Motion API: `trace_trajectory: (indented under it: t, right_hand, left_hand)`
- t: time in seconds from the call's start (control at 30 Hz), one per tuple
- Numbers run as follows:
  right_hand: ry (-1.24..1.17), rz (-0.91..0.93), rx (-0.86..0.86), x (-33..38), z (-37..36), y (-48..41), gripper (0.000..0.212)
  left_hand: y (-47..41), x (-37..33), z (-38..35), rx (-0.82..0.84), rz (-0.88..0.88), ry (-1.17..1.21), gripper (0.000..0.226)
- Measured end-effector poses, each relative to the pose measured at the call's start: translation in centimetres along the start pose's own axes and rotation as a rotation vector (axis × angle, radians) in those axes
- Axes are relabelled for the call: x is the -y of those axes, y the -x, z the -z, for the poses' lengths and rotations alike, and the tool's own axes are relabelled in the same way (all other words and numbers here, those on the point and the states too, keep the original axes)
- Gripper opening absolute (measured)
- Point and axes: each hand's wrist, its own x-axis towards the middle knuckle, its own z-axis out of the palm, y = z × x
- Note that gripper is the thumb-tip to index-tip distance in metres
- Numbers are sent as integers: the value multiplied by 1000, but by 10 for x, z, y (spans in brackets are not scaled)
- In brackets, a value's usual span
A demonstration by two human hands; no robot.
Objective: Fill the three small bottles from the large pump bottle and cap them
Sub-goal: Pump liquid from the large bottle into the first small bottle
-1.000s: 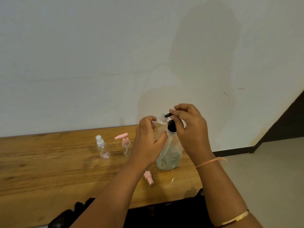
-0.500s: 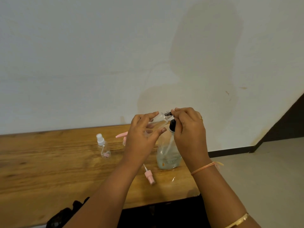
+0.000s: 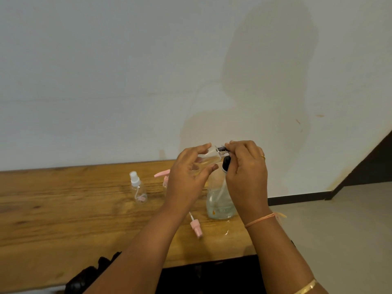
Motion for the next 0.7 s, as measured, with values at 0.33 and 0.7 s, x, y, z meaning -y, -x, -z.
trace_trajectory:
  t: [0.33,0.7]
  right_hand:
    - [0,56,-30,-16,-10,12,28]
    - [-41,14,-43,-4,-4,7,21]
  left_hand:
    - [-5,2,3,62,72,-12,50]
    - [0,1,6,-17,-12,-1,53]
